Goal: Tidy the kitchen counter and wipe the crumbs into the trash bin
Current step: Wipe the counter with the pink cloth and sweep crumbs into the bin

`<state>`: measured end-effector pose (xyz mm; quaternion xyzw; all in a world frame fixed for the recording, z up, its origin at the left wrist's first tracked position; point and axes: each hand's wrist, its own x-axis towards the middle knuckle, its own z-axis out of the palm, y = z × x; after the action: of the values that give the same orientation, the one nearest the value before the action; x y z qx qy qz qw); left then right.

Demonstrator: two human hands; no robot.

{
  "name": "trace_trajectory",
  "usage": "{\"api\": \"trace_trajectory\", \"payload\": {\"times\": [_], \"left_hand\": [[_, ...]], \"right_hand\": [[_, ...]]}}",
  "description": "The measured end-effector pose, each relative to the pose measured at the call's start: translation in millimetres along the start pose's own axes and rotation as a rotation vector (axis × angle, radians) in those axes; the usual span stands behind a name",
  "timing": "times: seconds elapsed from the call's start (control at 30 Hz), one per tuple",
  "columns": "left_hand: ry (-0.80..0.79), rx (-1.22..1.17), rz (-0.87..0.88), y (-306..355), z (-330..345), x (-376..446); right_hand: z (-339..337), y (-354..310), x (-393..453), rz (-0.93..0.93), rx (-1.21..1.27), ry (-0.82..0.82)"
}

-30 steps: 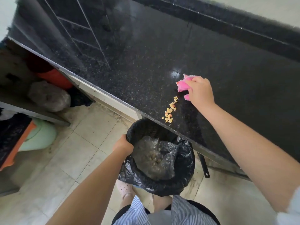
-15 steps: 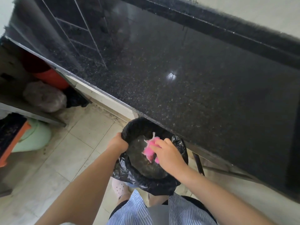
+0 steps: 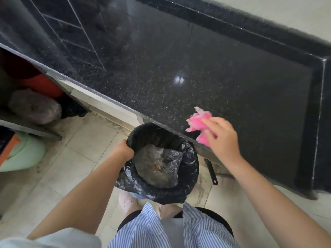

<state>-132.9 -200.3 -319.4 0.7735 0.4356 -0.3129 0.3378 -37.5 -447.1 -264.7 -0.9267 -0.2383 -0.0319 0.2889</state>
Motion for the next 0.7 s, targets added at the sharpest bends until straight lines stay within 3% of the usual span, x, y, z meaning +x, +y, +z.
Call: {"api": "trace_trajectory", "payload": {"times": [0.07,0.2,0.3,0.47,0.57,0.7], "left_hand": [[0.001,0.009,0.006,-0.1,0.2,1.3],[0.015,0.010,0.015,-0.1,-0.1,1.6],[0.008,-0.011,0.016,-1.3,-4.1,1.7],[0.000,-0.067,-0.004,-12.1,-9.3,2.0],[0.016,-0.102,-0.023,-20.2,-10.3,1.4],[0.047,-0.150,-0.058,-32.4,-15.0,-2.2]], "right_hand": [[-13.5,22.8,2.0,0.172,-0.036,0.075],[-4.2,41.0,-9.5,0.569,-0.124,0.040],[17.4,30.5,-1.9,0.657,-0.179,0.047],[51.6,-6.6,48.6,0.779,0.125,0.096],[78.9,-41.2,72.2,0.671,0.166,-0.045],[106.2,-79.1,65.1,0.243,-0.103,-0.343]]}}
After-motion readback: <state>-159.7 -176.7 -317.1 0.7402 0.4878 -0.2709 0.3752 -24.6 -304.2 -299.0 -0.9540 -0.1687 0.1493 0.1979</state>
